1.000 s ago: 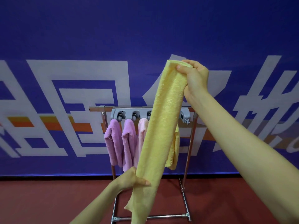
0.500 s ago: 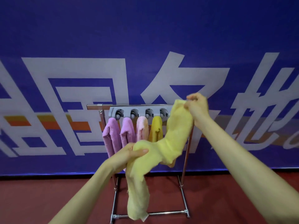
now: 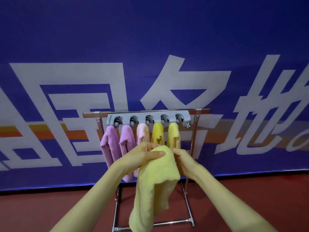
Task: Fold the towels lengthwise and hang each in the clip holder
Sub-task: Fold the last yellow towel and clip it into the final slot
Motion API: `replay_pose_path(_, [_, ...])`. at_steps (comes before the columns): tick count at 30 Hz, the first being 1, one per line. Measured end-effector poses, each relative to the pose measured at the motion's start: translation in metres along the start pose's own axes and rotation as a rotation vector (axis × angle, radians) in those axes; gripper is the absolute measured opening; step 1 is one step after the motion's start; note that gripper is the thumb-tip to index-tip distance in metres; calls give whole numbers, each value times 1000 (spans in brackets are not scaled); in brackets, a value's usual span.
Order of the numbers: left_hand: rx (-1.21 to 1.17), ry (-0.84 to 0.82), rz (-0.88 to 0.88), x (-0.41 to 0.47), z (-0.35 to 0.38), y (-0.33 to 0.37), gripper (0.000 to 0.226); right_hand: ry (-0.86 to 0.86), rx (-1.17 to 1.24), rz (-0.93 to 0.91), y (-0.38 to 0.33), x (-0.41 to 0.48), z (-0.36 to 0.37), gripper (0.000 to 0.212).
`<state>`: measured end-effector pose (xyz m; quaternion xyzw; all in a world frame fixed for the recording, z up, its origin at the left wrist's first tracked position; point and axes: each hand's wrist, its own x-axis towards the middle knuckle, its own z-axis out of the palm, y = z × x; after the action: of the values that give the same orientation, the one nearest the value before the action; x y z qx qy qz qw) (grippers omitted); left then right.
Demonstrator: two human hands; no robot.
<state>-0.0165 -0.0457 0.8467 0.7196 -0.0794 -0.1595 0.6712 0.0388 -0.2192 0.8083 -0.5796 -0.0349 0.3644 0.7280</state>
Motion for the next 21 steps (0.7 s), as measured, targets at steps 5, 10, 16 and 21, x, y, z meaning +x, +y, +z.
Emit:
replay_pose_path(5, [29,19,19,-6,-19,-3,22,-34,-19,-26,-5,-2,4,21])
replay_pose_path(10, [50,18,-9,-11,-43,-16,7,-177,-216,97,-16,1,0,26])
replay_pose_path(16, [61,-78,-93,-23,-67,-29,20,-286,-287,83,-19,14,9,81])
replay_pose_path(21, [106,-159,-140,-32,-92,-35,42,-291,-168,14,-17,22,19,51])
